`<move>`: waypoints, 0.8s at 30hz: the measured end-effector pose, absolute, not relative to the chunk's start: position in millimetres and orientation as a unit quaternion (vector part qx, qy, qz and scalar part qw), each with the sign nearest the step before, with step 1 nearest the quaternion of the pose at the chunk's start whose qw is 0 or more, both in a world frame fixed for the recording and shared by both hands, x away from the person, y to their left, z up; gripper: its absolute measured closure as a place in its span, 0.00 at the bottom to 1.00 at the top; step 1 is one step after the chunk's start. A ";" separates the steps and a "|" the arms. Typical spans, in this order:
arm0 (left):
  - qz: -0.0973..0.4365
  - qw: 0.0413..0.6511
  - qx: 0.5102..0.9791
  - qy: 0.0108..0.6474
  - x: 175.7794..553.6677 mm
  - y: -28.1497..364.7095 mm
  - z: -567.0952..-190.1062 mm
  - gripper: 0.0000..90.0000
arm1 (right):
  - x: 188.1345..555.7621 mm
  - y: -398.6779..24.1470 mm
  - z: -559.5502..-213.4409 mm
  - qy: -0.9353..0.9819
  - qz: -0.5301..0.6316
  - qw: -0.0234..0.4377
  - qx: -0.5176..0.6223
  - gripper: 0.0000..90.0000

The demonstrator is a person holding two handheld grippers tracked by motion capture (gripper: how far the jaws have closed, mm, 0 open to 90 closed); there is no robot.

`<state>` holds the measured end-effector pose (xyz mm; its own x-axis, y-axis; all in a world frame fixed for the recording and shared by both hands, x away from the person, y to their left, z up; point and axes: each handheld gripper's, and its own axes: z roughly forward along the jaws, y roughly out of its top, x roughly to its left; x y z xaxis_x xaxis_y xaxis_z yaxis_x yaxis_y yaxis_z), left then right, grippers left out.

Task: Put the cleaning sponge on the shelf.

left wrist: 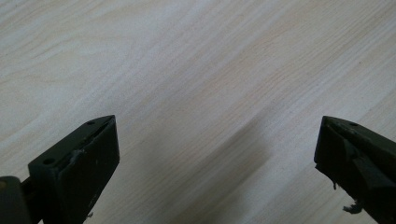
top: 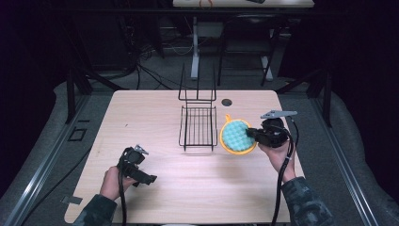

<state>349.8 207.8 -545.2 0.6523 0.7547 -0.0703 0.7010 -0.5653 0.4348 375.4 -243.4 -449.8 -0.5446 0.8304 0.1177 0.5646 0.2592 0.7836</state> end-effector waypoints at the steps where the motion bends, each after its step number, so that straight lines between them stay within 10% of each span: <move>1: 0.062 0.218 0.882 0.412 349.7 207.7 -545.2 0.00 | 375.7 -243.0 -449.4 0.779 0.408 0.163 0.447 0.97; 24: 0.061 0.215 0.884 0.409 349.2 207.2 -545.2 0.00 | 384.5 -218.6 -443.1 0.788 0.416 0.161 0.424 0.97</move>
<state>349.2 207.2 -545.2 0.6574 0.7504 -0.0688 0.6980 -0.5720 0.4308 384.5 -218.6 -443.1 -0.5887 0.8023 0.0986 0.5340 0.2944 0.7926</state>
